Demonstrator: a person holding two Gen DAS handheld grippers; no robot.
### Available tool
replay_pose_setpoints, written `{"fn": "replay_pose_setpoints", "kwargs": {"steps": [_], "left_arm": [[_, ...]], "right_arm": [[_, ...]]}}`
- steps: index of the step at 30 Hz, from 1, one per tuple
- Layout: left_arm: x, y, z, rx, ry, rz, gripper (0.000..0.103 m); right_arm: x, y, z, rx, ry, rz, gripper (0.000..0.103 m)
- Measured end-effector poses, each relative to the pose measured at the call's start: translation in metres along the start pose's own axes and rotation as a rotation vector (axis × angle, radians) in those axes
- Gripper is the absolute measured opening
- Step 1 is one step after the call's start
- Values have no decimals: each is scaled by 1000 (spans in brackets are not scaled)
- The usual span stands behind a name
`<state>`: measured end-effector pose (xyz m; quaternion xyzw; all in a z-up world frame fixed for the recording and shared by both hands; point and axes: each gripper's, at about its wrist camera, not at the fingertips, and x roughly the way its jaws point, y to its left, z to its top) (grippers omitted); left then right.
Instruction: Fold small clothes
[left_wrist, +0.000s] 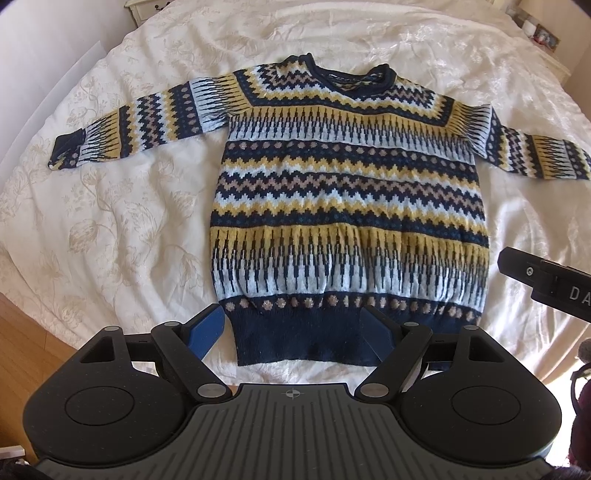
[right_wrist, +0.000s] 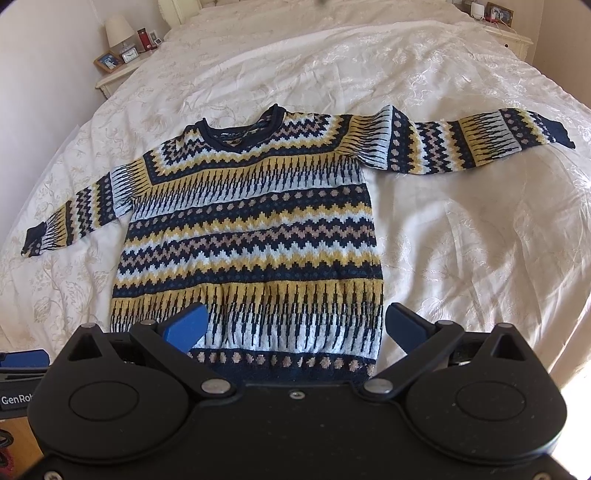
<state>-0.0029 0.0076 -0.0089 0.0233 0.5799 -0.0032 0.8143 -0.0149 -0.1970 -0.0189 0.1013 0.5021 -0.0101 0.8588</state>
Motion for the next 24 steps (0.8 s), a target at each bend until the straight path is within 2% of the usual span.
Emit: {"fn": "replay_pose_setpoints", "kwargs": {"steps": [14, 24], "left_arm": [[20, 4, 23, 4, 56, 11, 80], [44, 8, 66, 26, 86, 13, 80]], "right_arm": [[26, 2, 17, 30, 72, 19, 102], [59, 6, 50, 100, 118, 31, 102]]}}
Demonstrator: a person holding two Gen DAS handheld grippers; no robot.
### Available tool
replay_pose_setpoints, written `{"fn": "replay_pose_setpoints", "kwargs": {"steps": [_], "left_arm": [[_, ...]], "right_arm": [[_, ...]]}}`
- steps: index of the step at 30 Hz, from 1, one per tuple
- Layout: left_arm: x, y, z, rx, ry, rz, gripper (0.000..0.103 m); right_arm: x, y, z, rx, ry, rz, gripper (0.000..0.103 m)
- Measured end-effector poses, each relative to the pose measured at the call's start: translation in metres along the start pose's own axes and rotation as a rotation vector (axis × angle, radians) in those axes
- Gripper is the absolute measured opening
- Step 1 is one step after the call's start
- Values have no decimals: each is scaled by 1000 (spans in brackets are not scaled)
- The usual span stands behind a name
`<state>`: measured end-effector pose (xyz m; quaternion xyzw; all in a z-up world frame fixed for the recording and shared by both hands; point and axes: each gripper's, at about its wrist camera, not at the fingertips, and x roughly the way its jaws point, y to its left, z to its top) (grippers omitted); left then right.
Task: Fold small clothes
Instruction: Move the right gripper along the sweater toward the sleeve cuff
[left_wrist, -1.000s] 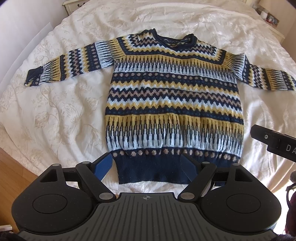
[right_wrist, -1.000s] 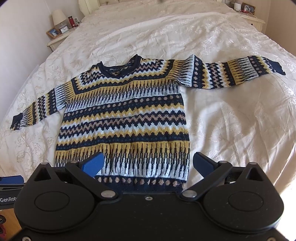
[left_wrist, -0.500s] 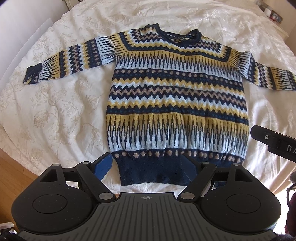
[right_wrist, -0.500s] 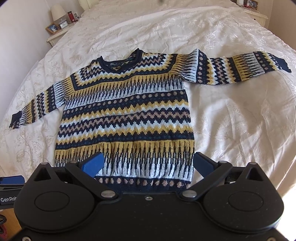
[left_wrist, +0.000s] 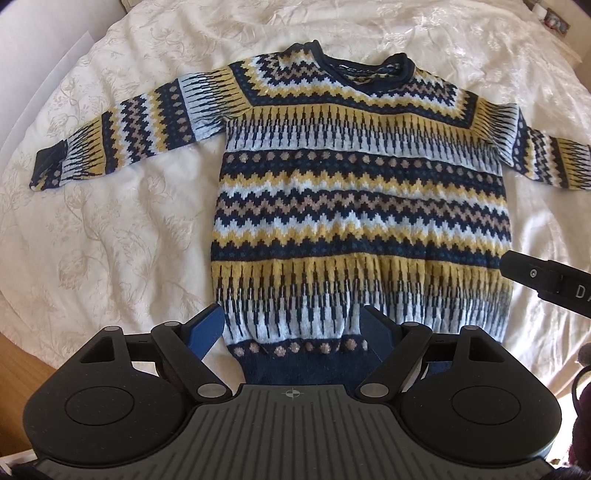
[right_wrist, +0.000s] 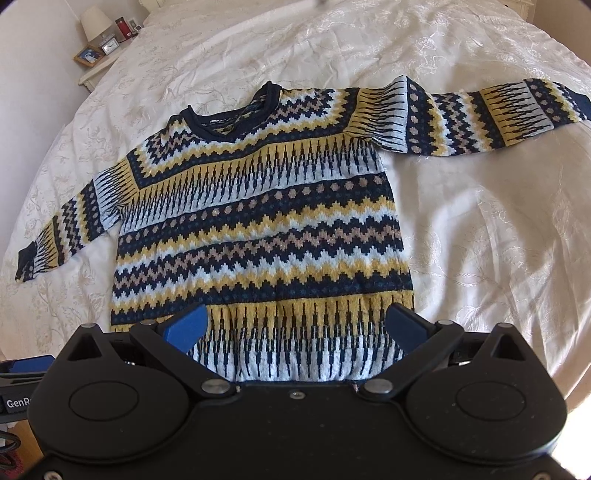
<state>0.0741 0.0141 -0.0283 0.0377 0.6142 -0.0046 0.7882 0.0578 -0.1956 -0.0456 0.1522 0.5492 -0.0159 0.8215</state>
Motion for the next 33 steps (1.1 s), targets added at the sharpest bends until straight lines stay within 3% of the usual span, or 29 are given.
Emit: {"fn": "replay_pose_setpoints", "kwargs": {"steps": [7, 9, 14, 21, 27, 33], "left_arm": [[18, 4, 48, 50, -18, 8, 80], [23, 7, 62, 60, -24, 5, 80], [39, 15, 99, 73, -44, -9, 80], [65, 27, 142, 96, -60, -18, 80], [80, 36, 169, 108, -100, -38, 77], [94, 36, 186, 142, -144, -40, 61]], "right_arm": [[27, 8, 35, 51, 1, -19, 101], [36, 13, 46, 58, 8, -20, 94], [57, 28, 72, 61, 1, -38, 92], [90, 52, 111, 21, -23, -18, 66], [100, 66, 137, 0, -84, 18, 62], [133, 73, 162, -14, -85, 94, 50]]}}
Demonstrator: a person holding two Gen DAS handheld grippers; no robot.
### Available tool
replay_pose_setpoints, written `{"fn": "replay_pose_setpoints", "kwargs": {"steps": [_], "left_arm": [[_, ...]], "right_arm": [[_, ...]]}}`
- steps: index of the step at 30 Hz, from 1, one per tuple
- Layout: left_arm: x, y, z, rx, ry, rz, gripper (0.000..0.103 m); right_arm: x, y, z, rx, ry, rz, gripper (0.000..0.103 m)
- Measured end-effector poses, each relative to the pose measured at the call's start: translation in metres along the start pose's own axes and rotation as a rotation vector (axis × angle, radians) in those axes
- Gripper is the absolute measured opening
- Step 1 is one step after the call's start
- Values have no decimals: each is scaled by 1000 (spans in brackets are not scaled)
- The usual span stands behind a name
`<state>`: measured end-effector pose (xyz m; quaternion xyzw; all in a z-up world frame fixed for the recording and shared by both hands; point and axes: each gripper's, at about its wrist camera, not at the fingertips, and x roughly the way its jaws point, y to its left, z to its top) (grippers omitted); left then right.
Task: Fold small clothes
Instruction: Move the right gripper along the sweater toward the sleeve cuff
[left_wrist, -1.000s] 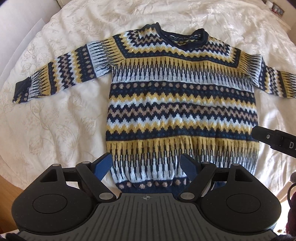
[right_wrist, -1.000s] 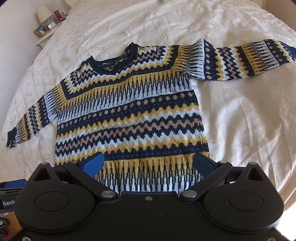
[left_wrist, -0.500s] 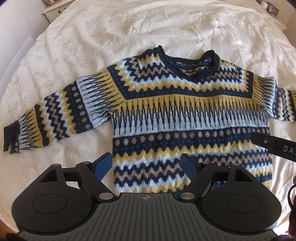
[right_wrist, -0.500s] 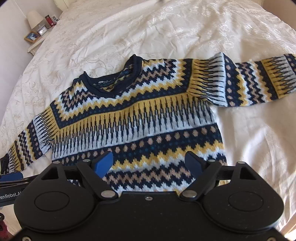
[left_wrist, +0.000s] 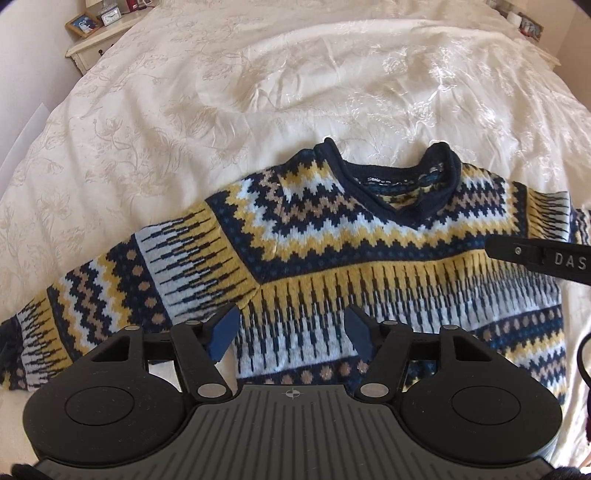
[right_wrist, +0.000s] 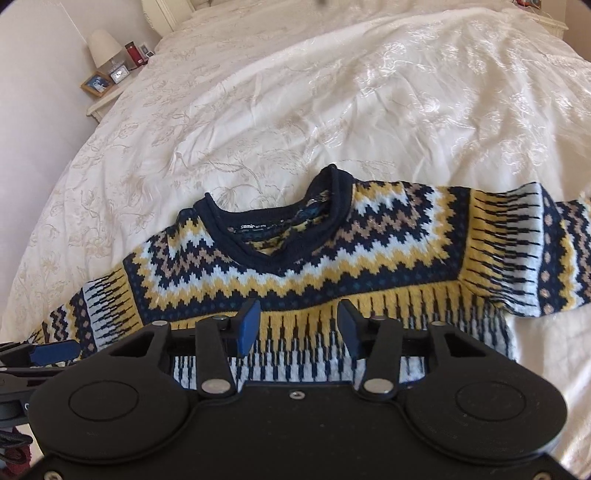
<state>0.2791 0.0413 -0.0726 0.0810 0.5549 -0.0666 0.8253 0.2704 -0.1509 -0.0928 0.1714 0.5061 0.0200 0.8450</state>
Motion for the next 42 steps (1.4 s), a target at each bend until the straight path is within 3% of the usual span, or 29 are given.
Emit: {"fn": "replay_pose_setpoints", "kwargs": {"steps": [8, 16, 17, 18, 19, 22, 25, 28, 30, 32, 34, 35, 36, 40, 42], "left_arm": [[8, 1, -7, -25, 6, 80, 61], [21, 6, -16, -101, 71, 112, 60], [23, 6, -16, -100, 71, 114, 60], [24, 5, -15, -98, 70, 116, 60], [26, 5, -13, -94, 68, 119, 60], [30, 4, -6, -96, 60, 117, 60], [35, 3, 1, -101, 49, 111, 60], [37, -1, 6, -94, 52, 106, 60], [35, -4, 9, -89, 54, 94, 60], [29, -7, 9, -87, 38, 83, 60], [20, -11, 7, -83, 15, 78, 60], [16, -13, 6, -78, 4, 76, 60], [11, -16, 5, -72, -6, 71, 60], [-3, -27, -3, -57, -25, 28, 60], [-9, -32, -8, -62, -28, 9, 60]], "right_arm": [[65, 5, 29, -26, 41, 25, 50], [115, 10, 37, -21, 82, -35, 50], [118, 10, 36, -27, 83, -44, 46], [119, 11, 36, -41, 72, -59, 22], [118, 12, 36, -55, 60, -54, 9], [108, 8, 41, -18, 13, -49, 10], [103, 1, 47, -10, -29, -77, 4], [107, -15, 52, 50, -5, -38, 4], [97, -22, 54, 72, -42, -17, 17], [81, -28, 54, 64, -76, -4, 18], [64, -33, 50, 53, -101, -3, 31], [55, -38, 46, 52, -110, -4, 47], [46, -44, 42, 55, -119, -3, 58], [11, -74, 20, 71, -134, -34, 64], [-7, -95, 7, 84, -135, -50, 73]]}}
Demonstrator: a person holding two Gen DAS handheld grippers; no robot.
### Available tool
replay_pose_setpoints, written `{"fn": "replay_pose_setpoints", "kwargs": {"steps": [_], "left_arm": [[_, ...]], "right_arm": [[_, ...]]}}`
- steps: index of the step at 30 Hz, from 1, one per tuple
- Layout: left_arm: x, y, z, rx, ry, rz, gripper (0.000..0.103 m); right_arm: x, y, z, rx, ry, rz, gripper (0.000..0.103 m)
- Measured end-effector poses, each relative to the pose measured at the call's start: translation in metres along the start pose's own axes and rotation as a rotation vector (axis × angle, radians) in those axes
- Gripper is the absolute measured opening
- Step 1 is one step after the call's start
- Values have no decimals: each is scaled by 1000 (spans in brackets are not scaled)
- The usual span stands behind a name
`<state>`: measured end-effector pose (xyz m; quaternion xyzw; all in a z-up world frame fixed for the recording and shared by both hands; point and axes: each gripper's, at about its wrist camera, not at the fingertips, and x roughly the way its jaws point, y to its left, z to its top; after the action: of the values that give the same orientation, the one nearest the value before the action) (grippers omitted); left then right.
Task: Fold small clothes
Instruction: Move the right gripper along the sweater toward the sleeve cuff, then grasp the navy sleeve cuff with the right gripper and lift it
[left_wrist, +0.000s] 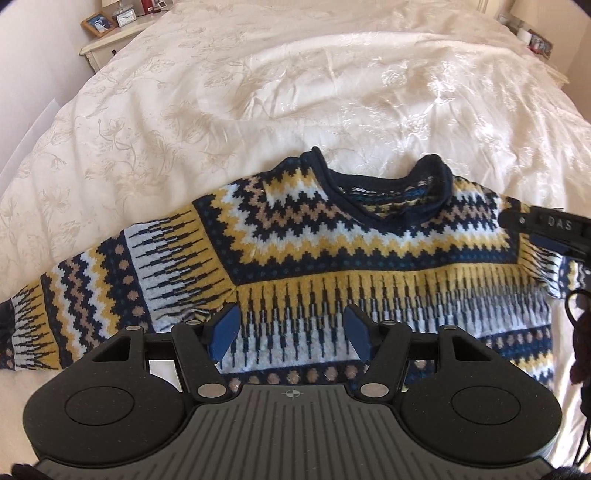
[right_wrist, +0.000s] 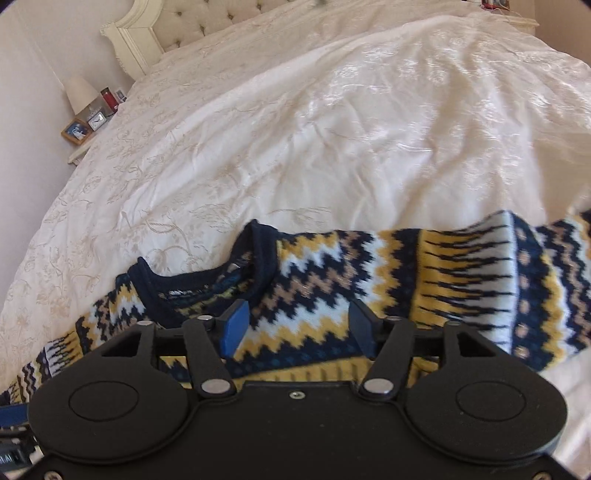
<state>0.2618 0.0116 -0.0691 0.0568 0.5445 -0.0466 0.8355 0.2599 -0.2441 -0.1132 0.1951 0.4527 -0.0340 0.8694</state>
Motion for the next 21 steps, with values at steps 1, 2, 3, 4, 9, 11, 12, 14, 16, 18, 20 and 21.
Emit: {"fn": "replay_pose_setpoints", "kwargs": {"steps": [1, 2, 3, 4, 9, 11, 12, 14, 16, 18, 20, 21], "left_arm": [[-3, -3, -3, -5, 0, -16, 60], [-5, -5, -6, -10, 0, -37, 60], [-7, -8, -10, -20, 1, -64, 60], [-9, -10, -14, -36, 4, -94, 60], [-16, -25, -31, -114, 34, -153, 61], [-21, -35, -37, -109, 34, -104, 61], [-24, -41, -39, -107, 32, -83, 62], [-30, -48, -44, -118, 26, -68, 62], [-36, -56, -49, -141, 26, -64, 62], [-39, -64, -55, -157, 28, -57, 62], [-42, -72, -60, -167, 29, -48, 62], [-44, -76, -62, -171, 28, -46, 62]], "right_arm": [[-8, -11, -3, 7, -2, -8, 74], [-15, -21, -6, 10, -1, -19, 76], [-23, -33, -9, 10, 3, -34, 79], [-30, -45, -10, 9, 4, -45, 79], [-67, -98, -9, 13, -12, -74, 93], [-82, -118, -4, 21, -25, -74, 95], [-89, -128, -2, 19, -30, -78, 95], [-101, -145, 4, 2, -40, -90, 97], [-113, -163, 10, -21, -56, -100, 102], [-122, -180, 18, -36, -66, -112, 102], [-129, -196, 26, -47, -74, -122, 102], [-133, -205, 32, -55, -83, -130, 102]]}}
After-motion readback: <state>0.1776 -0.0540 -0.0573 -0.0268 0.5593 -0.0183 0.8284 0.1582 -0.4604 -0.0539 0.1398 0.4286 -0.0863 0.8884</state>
